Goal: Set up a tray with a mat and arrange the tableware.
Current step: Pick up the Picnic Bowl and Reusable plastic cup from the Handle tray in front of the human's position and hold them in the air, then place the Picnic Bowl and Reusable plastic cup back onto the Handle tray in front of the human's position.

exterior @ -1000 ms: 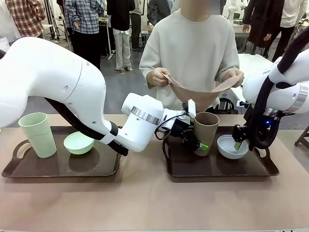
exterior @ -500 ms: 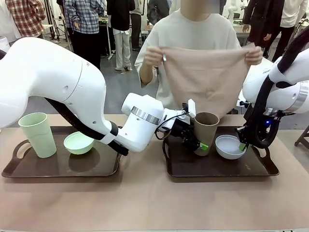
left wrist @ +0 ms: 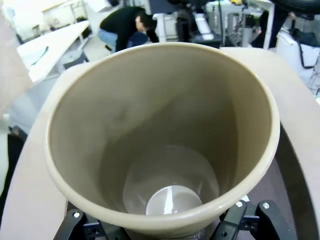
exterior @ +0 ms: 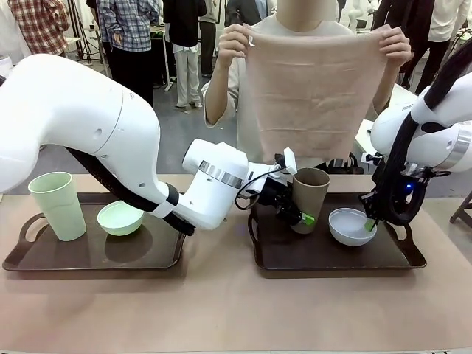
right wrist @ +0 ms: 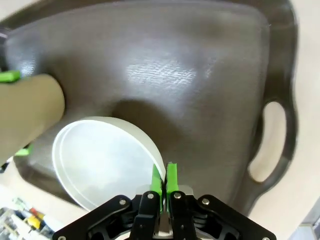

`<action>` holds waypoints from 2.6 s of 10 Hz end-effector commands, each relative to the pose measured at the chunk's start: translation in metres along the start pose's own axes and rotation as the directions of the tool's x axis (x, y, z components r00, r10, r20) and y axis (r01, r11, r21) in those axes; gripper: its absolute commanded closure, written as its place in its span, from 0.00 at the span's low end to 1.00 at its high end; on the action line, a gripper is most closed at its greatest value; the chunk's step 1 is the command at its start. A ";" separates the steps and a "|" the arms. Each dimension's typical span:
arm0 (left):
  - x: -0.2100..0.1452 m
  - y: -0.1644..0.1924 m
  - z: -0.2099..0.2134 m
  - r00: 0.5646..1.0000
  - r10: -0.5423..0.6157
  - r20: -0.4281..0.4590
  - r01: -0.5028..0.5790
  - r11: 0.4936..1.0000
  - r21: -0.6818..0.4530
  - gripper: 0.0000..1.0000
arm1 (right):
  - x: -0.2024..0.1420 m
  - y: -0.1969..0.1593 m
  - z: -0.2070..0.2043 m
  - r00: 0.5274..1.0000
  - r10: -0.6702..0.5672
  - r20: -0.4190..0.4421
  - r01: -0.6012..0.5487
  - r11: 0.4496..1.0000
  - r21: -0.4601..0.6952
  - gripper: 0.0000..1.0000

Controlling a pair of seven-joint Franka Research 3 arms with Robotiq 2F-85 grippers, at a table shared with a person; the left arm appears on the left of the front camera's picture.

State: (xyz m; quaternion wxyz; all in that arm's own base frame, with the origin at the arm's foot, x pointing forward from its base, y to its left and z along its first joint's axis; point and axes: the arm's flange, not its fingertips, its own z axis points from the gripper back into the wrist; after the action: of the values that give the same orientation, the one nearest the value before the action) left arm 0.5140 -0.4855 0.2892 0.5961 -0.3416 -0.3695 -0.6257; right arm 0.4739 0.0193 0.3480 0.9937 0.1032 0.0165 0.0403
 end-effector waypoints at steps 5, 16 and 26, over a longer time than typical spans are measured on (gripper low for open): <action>0.096 -0.074 0.106 0.998 0.064 0.010 -0.065 0.989 0.132 0.73 | -0.044 0.038 0.129 0.997 0.055 0.056 -0.060 0.995 0.082 1.00; 0.137 -0.108 0.125 1.000 0.004 0.010 -0.005 0.989 0.151 0.73 | -0.063 0.051 0.174 0.991 0.068 0.113 -0.075 0.996 0.057 1.00; 0.137 -0.108 0.125 1.000 0.004 0.010 -0.005 0.989 0.151 0.73 | -0.063 0.051 0.174 0.991 0.068 0.113 -0.075 0.996 0.057 1.00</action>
State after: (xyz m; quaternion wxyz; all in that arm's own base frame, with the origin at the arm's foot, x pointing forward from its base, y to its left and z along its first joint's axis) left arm 0.3946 -0.4413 0.4599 0.6242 -0.2972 -0.4157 -0.5910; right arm 0.4136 0.0282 0.5324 0.9873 0.1363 -0.0423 0.0700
